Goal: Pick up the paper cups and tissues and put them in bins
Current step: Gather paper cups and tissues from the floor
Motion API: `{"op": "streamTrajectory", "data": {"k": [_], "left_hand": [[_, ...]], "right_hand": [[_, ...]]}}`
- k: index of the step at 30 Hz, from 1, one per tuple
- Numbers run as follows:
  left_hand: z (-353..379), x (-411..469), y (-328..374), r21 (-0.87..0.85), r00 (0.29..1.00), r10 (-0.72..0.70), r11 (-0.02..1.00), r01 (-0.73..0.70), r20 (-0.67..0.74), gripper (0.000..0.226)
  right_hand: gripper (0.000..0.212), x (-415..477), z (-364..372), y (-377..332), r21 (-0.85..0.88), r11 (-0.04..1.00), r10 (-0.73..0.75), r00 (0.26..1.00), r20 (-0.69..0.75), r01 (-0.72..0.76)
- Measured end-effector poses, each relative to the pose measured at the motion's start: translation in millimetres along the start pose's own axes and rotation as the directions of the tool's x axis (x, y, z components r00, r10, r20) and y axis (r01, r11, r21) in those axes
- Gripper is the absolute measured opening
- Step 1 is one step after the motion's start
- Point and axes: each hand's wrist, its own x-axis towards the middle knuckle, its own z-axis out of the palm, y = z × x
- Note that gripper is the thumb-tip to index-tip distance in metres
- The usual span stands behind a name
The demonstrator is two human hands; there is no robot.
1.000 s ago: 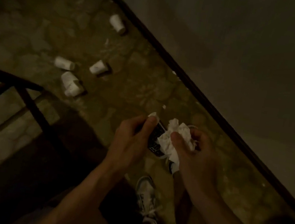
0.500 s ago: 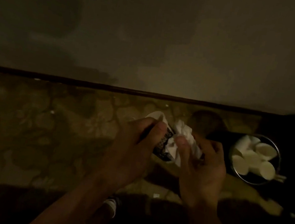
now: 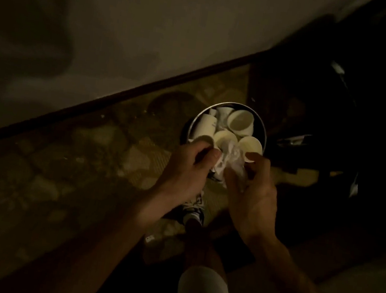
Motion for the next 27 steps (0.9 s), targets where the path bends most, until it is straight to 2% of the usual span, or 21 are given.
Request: {"op": "streamTrajectory", "data": {"k": [2, 4, 10, 13, 16, 19, 21, 24, 27], "left_hand": [[19.0, 30.4, -11.5, 0.058, 0.999, -0.045, 0.997, 0.045, -0.01, 0.024], [32.7, 57.9, -22.4, 0.116, 0.996, -0.083, 0.989, 0.086, -0.037, 0.024], [44.1, 114.0, -47.5, 0.311, 0.978, -0.14, 0.933, 0.183, -0.155, 0.03], [35.2, 132.3, -49.0, 0.382, 0.966, -0.105, 0.904, 0.193, -0.238, 0.021], [26.1, 142.8, -45.6, 0.423, 0.96, -0.003, 0.897, 0.127, -0.282, 0.016], [22.6, 150.3, -47.8, 0.41, 0.962, 0.073, 0.911, 0.043, -0.263, 0.014], [23.3, 154.8, -52.5, 0.364, 0.964, 0.06, 0.931, 0.04, -0.26, 0.014], [27.1, 159.2, -57.8, 0.281, 0.963, 0.011, 0.957, 0.068, -0.268, 0.017], [27.8, 159.9, -56.2, 0.202, 0.956, -0.023, 0.976, 0.085, -0.292, 0.021]], "right_hand": [[0.036, 26.9, 0.7, 20.6, -0.004, 0.999, 0.054, 0.998, -0.022, -0.054], [0.028, 50.9, 7.0, 38.5, -0.073, 0.996, 0.047, 0.999, -0.028, -0.048], [0.018, 91.7, 34.6, 80.6, -0.063, 0.984, 0.168, 0.984, 0.063, -0.164], [0.016, 98.9, 43.6, 99.4, -0.079, 0.972, 0.231, 0.966, 0.116, -0.223], [0.02, 104.9, 51.6, 109.1, -0.106, 0.97, 0.232, 0.96, 0.155, -0.217], [0.025, 112.9, 58.9, 110.3, -0.091, 0.978, 0.203, 0.954, 0.222, -0.187], [0.027, 117.0, 60.6, 109.2, -0.114, 0.979, 0.196, 0.936, 0.291, -0.17], [0.03, 118.9, 61.6, 114.2, -0.28, 0.957, 0.173, 0.93, 0.324, -0.081], [0.035, 115.5, 57.9, 115.5, -0.42, 0.904, 0.219, 0.926, 0.307, -0.075]]}}
